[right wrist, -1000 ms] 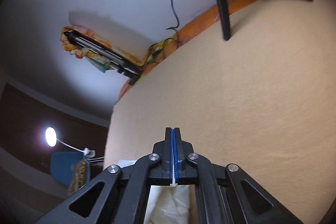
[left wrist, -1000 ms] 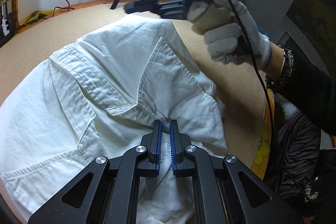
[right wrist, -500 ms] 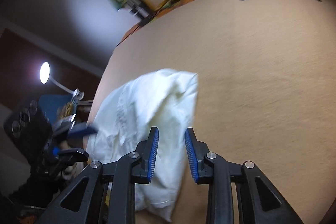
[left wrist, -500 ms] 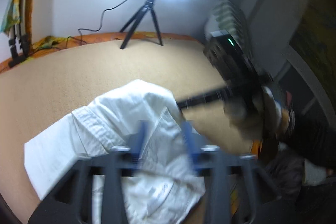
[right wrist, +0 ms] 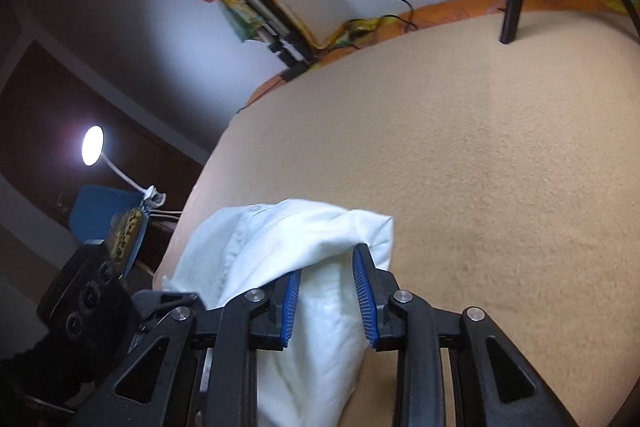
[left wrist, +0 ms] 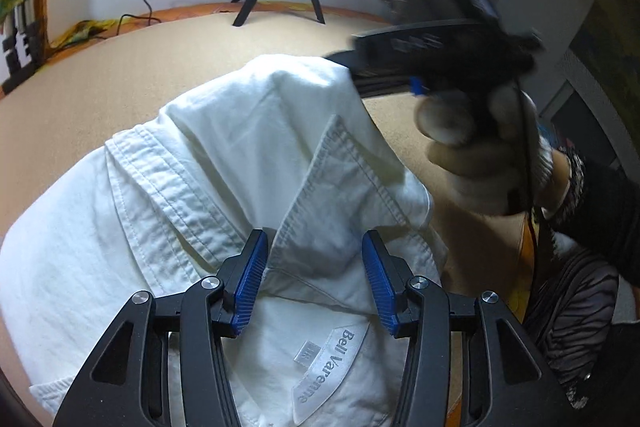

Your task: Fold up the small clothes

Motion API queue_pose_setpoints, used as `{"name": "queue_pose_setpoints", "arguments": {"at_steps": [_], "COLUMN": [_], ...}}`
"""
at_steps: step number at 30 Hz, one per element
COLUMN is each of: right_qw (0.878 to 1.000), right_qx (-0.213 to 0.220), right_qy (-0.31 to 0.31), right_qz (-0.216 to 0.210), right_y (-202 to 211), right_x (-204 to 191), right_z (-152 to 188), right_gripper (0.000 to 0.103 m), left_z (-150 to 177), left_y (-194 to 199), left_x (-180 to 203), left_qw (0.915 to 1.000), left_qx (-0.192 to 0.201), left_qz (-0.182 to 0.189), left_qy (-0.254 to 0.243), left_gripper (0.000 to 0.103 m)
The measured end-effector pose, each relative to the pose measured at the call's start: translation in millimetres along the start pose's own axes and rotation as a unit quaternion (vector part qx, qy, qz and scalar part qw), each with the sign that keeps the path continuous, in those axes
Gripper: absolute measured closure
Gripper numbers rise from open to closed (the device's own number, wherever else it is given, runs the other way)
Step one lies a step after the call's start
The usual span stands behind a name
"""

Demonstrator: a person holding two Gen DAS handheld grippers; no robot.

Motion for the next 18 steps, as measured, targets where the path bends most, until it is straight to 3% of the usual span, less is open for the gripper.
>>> {"name": "queue_pose_setpoints", "arguments": {"at_steps": [5, 8, 12, 14, 18], "right_qw": [0.997, 0.995, 0.988, 0.991, 0.991], "right_qx": [0.031, 0.043, 0.059, 0.085, 0.045], "right_qy": [-0.073, -0.020, 0.016, 0.030, 0.097], "right_qz": [0.017, 0.084, 0.140, 0.104, 0.076], "right_y": [14.6, 28.1, 55.4, 67.1, 31.4], "right_x": [29.7, 10.7, -11.7, -29.3, -61.8], "right_z": [-10.3, -14.3, -23.6, -26.5, -18.2], "right_gripper": [0.071, 0.068, 0.068, 0.068, 0.068], "left_z": [4.7, 0.8, -4.6, -5.4, -9.5], "left_y": [2.6, 7.6, 39.6, 63.6, 82.3], "left_x": [7.0, 3.7, -0.8, -6.9, -47.8], "left_qw": [0.9998, 1.0000, 0.9989, 0.9973, 0.9915], "left_qx": [0.005, 0.008, 0.039, 0.068, 0.099], "left_qz": [-0.007, 0.005, 0.020, 0.010, -0.053], "left_qy": [-0.018, -0.002, 0.018, 0.024, 0.066], "left_gripper": [0.056, 0.056, 0.056, 0.056, 0.056]}}
Point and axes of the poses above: each gripper's, at about its wrist camera, not at the fingertips, and y roughly against the way its jaws point, x to its right, z to its underside, the point moved 4 cm from there along -y, roughly the way its jaws point, and after that the axes turned 1 degree about y, right-handed, at the moved point
